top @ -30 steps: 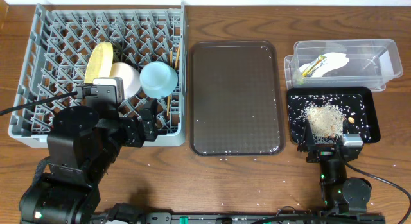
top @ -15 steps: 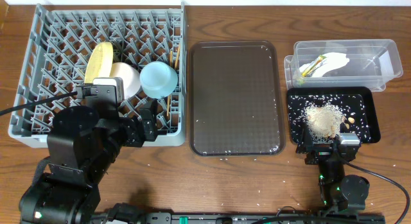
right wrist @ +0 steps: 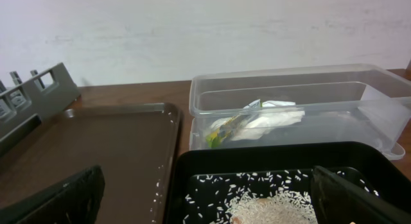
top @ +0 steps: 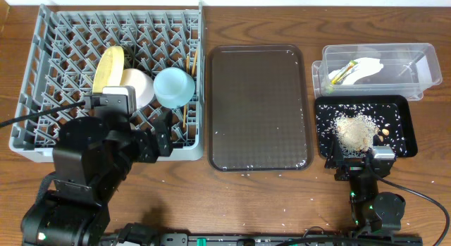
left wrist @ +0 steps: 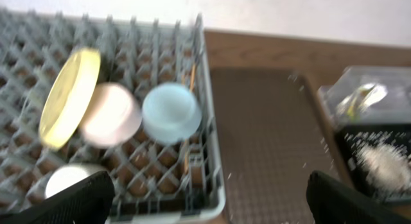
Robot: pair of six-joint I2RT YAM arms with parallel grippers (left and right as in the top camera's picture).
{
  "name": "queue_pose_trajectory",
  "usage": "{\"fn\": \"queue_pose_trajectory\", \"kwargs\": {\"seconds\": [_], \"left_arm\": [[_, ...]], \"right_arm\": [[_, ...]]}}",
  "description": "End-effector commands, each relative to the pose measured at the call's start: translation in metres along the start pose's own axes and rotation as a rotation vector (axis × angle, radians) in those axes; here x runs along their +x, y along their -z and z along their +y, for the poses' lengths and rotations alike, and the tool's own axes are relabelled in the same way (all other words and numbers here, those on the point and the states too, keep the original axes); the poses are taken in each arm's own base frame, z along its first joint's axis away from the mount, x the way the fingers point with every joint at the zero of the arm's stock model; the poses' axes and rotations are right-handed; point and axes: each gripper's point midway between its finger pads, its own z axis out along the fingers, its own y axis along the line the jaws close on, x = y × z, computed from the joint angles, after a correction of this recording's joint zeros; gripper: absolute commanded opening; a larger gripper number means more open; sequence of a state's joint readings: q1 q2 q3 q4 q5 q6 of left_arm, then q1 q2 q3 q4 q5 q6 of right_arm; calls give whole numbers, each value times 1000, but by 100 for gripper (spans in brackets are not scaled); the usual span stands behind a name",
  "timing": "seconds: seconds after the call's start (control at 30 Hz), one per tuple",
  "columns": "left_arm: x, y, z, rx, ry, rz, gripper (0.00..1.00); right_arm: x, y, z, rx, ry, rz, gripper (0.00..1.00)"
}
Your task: Sort waste into correct bins and load items into the dishwasher
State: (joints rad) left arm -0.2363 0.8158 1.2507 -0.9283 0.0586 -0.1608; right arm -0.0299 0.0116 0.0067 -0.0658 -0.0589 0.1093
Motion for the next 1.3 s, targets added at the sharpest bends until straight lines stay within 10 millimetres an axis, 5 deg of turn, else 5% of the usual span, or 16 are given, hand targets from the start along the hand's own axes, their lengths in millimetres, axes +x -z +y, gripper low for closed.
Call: {"fn": "queue_pose_trajectory", "kwargs": {"seconds": [0.0, 0.3, 0.47, 0.83, 1.27], "left_arm": [[-2, 12, 18, -86, 19, -38, 96], [-10, 28, 58, -182, 139, -355, 96], [6, 30, 71, -185, 198, -536, 96], [65, 3, 83, -145, 250, -643, 96], [121, -75, 90, -124, 207, -519, 96]], "right_arm": [[0, 0, -4, 15, 12, 0, 99], [0, 0, -4, 15, 12, 0, 99], [0, 0, -4, 15, 12, 0, 99], [0, 0, -4, 15, 12, 0, 99], [0, 0, -4, 15, 12, 0, 99]]}}
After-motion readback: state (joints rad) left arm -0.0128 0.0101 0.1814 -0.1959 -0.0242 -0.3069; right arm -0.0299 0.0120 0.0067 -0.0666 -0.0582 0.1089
